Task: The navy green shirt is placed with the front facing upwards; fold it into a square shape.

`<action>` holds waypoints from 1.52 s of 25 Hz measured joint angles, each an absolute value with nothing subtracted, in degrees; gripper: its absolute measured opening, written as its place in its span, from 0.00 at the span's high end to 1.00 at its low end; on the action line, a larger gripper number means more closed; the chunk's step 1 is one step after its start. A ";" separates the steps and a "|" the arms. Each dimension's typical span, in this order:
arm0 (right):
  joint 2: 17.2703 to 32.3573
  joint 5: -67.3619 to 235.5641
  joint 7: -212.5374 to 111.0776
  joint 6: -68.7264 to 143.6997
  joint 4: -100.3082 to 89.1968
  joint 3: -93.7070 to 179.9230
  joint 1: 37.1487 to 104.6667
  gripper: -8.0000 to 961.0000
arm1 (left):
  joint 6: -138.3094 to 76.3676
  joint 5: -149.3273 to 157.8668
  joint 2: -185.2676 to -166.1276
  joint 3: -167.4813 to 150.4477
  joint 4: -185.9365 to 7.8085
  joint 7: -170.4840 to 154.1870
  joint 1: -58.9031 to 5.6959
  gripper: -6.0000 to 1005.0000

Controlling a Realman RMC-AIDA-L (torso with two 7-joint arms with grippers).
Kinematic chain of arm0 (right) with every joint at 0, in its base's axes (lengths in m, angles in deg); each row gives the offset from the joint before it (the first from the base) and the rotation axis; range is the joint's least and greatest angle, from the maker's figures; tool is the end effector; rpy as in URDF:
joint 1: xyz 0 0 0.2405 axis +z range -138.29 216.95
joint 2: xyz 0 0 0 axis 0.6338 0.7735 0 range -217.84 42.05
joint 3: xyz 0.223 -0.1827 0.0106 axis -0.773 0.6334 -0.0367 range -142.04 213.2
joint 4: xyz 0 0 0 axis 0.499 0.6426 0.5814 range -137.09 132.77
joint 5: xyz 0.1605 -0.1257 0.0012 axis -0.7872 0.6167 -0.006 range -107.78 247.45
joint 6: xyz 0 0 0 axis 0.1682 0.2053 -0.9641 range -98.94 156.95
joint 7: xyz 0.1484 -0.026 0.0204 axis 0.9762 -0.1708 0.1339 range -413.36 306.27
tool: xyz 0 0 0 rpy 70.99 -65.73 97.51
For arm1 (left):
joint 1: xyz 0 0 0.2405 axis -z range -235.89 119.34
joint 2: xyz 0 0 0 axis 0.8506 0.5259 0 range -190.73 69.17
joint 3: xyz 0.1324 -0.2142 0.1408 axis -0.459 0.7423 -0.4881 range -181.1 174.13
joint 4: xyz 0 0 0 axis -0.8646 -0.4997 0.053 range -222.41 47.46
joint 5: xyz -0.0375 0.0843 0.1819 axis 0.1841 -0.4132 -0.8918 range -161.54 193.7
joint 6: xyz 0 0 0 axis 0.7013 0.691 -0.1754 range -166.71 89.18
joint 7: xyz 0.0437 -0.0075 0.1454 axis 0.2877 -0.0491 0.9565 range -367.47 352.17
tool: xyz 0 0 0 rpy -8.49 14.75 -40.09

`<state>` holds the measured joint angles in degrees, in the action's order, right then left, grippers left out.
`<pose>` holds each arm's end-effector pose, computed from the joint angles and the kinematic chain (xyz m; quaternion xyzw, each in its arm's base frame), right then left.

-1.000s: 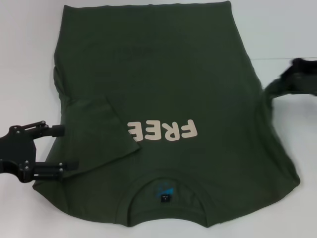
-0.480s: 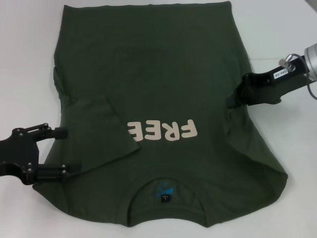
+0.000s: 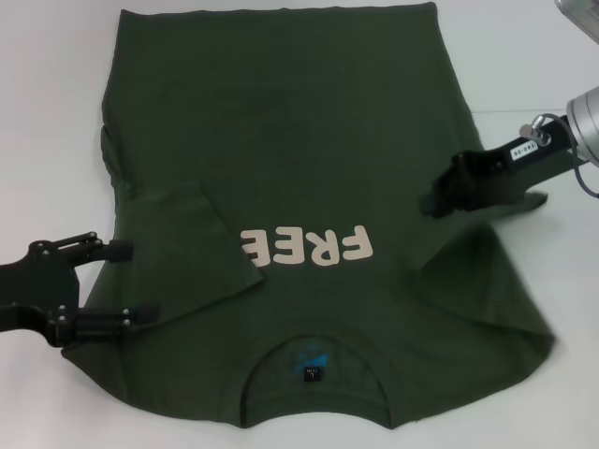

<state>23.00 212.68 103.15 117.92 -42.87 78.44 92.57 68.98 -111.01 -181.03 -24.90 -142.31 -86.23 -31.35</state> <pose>0.2092 0.4413 0.0246 -0.7791 0.6187 0.0231 0.0987 -0.2993 0.3048 0.0403 -0.9459 -0.1798 -0.2221 0.1536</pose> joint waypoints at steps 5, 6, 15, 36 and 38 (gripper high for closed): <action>22.93 207.84 100.82 118.35 -42.46 78.44 92.59 0.83 | 68.98 -111.01 -181.17 -24.95 -142.32 -86.47 -31.30 0.07; 22.77 207.11 100.59 118.36 -42.33 78.45 92.58 0.79 | 68.98 -111.01 -181.18 -24.97 -142.32 -86.62 -31.30 0.07; 19.83 211.73 103.94 119.26 -42.89 78.34 89.74 0.49 | 69.11 -111.01 -181.46 -24.87 -142.32 -87.27 -31.36 0.07; 17.86 223.51 105.66 115.47 -44.28 76.42 85.15 0.08 | 68.98 -111.01 -181.44 -25.17 -142.32 -87.37 -31.20 0.07; 18.15 223.52 105.50 113.93 -44.05 76.72 85.26 0.08 | 68.98 -111.01 -181.45 -25.14 -142.32 -87.31 -31.20 0.07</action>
<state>18.15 223.52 105.50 113.93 -44.05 76.72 85.26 68.98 -111.01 -181.45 -25.14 -142.32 -87.31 -31.20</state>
